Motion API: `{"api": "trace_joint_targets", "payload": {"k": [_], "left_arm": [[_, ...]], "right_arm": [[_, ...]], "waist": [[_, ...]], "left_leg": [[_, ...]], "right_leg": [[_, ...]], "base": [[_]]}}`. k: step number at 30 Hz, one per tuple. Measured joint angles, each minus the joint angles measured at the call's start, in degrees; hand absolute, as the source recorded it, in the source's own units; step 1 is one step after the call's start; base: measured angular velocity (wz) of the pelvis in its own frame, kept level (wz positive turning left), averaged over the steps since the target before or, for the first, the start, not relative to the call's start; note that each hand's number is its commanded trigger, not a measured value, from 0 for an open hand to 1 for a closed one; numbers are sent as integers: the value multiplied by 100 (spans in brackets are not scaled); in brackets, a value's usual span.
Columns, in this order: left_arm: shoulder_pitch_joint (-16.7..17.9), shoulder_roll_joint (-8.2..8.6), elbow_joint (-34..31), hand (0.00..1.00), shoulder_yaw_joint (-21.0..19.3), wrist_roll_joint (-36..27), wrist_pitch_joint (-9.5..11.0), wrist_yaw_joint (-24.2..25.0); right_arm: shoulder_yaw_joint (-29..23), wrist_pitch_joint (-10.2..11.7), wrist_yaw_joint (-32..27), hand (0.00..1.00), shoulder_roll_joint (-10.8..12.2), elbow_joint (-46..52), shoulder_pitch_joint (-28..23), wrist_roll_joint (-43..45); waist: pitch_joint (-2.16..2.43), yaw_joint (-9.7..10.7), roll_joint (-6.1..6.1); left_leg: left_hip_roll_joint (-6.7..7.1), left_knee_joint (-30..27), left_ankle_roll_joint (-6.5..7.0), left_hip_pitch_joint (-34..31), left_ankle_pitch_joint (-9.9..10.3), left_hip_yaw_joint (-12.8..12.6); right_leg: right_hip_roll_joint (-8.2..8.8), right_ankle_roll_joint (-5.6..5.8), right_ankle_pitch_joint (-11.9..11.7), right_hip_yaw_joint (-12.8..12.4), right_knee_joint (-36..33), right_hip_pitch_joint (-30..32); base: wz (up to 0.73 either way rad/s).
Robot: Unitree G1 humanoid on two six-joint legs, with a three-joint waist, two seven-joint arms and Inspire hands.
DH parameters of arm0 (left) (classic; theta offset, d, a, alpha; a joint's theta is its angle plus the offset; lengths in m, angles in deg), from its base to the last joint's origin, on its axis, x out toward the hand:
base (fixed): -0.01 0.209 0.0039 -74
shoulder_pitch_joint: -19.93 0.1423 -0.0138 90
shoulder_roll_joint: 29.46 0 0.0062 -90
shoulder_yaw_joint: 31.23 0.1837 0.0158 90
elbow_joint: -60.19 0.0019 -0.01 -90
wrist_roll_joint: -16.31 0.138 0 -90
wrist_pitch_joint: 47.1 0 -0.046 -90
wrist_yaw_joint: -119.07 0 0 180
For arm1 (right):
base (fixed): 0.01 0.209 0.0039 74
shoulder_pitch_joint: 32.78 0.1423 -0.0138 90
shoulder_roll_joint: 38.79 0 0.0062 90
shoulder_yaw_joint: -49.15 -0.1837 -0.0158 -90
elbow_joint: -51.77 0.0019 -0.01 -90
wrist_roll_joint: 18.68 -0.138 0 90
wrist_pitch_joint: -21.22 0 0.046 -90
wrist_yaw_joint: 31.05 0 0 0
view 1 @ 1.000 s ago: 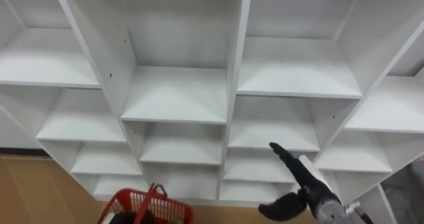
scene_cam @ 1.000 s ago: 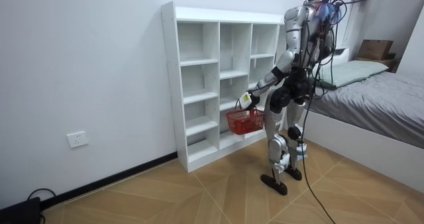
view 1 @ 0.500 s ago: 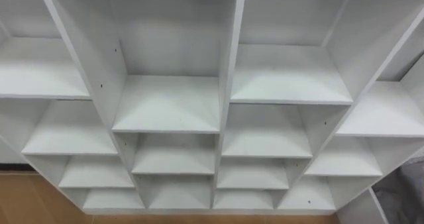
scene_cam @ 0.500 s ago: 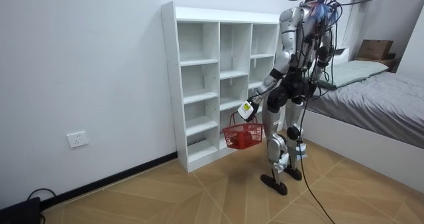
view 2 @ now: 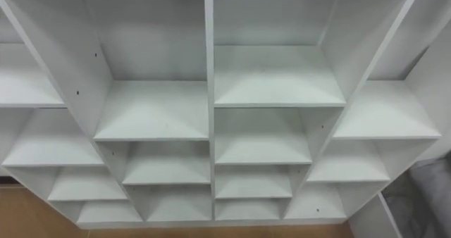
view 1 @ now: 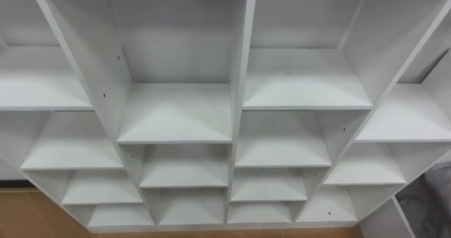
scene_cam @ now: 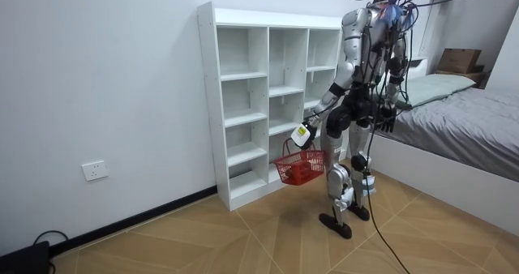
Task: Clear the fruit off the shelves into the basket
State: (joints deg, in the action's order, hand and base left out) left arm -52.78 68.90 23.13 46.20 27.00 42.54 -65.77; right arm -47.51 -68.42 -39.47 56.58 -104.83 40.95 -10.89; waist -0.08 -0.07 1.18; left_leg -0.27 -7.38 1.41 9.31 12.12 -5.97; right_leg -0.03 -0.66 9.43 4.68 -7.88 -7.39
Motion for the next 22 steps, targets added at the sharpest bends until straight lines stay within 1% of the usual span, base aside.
{"api": "trace_joint_targets", "payload": {"k": [2,4,5,7,10,12,14,22], "left_arm": [[-2,3,0,100,190,-1,-54,-6],[-19,8,29,100,296,-10,-73,-5],[-30,17,58,100,362,-7,-98,-5],[-32,60,76,100,404,-5,-107,-5],[-39,66,97,100,458,-7,-140,-4],[-39,66,97,100,460,-7,-183,-4],[-40,66,100,100,485,-4,-199,-4],[-38,99,100,100,486,10,-214,-1]], "right_arm": [[99,-149,144,0,49,-7,14,252],[121,-201,220,0,135,-29,56,401],[222,-273,272,0,173,-33,66,440],[345,-306,395,0,199,-75,115,506],[440,-411,585,0,209,-107,166,543],[476,-427,655,0,208,-116,175,604],[549,-523,778,0,210,-114,231,635],[548,-542,1027,0,207,-97,260,882]], "waist": [[-10,0,-24],[-11,-2,-38],[-9,-11,-43],[-8,-8,-57],[-4,-9,-68],[-3,-11,-74],[-3,-17,-76],[-1,-20,-82]], "left_leg": [[6,-1,0,-11,0,3],[5,-1,0,-12,0,3],[4,-1,0,-10,0,3],[5,-1,0,-9,0,2],[6,-2,0,-7,0,2],[5,-3,0,-7,0,3],[5,-7,0,-8,0,3],[5,-8,0,-12,0,4]], "right_leg": [[-1,4,4,-3,-2,7],[-8,2,5,-5,-2,10],[-11,0,7,-5,-4,8],[-11,0,7,-11,-6,9],[-10,0,7,-13,-10,9],[-11,0,7,-12,-14,9],[-10,-2,10,-8,-23,9],[-9,-2,12,-9,-23,11]], "base": [[0],[0],[0],[0],[0],[0],[0],[0]]}}
